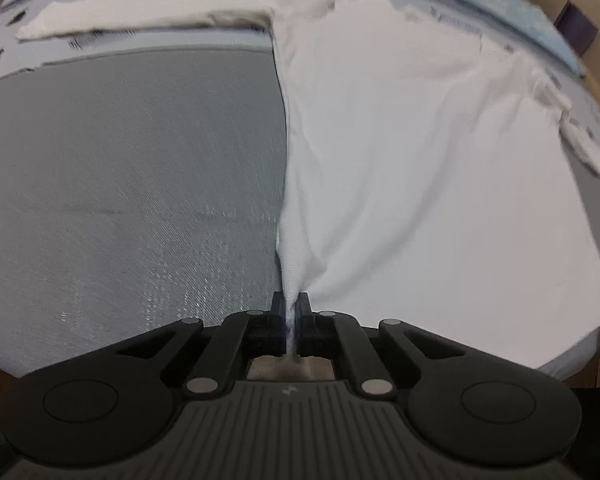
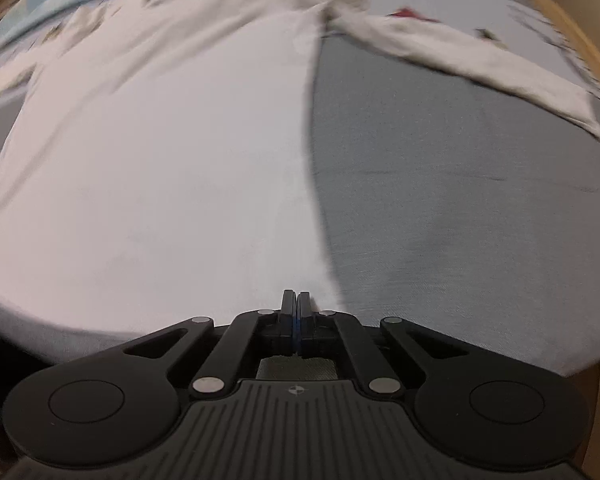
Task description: Fold small clothes
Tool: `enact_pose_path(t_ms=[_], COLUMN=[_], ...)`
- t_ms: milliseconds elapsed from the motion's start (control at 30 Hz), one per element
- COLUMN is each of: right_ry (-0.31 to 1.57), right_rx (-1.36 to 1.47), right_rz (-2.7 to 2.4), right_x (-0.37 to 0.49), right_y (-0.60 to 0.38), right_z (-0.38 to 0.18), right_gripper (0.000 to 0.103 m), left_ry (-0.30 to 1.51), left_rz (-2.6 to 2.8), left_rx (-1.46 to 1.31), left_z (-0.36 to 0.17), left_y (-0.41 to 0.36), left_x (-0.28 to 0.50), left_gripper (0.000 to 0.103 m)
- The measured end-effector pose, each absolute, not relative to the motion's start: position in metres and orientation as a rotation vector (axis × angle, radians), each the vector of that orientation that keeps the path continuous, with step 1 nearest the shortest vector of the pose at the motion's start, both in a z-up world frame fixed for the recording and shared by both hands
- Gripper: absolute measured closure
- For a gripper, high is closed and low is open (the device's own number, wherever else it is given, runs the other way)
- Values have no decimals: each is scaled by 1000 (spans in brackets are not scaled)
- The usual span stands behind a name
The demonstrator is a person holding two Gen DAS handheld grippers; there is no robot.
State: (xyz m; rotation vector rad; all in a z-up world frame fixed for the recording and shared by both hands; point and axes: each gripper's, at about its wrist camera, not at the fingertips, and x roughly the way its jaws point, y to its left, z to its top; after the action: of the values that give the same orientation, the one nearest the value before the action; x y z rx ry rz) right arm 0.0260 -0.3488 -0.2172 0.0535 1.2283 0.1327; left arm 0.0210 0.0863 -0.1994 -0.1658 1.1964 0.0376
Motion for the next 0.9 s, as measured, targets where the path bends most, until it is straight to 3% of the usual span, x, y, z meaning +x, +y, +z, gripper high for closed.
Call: enact_pose_path(t_ms=[200,267,300,333,367,400,467,500,533,567,600,633,833,900], right_ry=[1281,1201,1163,1145,1136,1137,1170,1200,1233,1259,1258,1247,1303,1347], right_rx=[76,122,149,161,159,136,105,103,103,84,32,3,84,60], right_rz=[59,82,98,108,114,116,120,122,127,127,123,132,67,99], right_x=[17,19,19,20,21,24,26,30,32,32,29,24,15,12], right_y=[-364,-363,-362,-360,-357,-352,-346,-344,-342,-339,-334,-331,-356,-353], right_z=[-220,-212,-207,-205,-204,-206,-215,-222,-229,-235,-238,-238,-227,-232], right_gripper=[103,97,75,47,39,37,41,52,77,90,97,99,100,98], left_ry=[1280,1245,1229,1215,1210,1210,1229,1246,1270,1288,1293,1285,1279,1313], left_rz=[34,48,48,51,59,70,92,95,96,92,80,60,65,66], left_rx=[-149,-161,-171,-181,-188,-197,-218,-221,-212,-199,-185,-175,-187,-137], left_z=[-212,-209,-207,-205,-205,-205,-209,-213,-217,-220,-221,-219,-212,-217], left_y=[83,85,87,91,93,95,99,99,98,96,94,92,96,89], left_x=[16,16,16,16,17,18,21,20,20,19,18,17,10,13], left_gripper=[96,82,67,56,54,54,55,57,64,70,86,97,97,92])
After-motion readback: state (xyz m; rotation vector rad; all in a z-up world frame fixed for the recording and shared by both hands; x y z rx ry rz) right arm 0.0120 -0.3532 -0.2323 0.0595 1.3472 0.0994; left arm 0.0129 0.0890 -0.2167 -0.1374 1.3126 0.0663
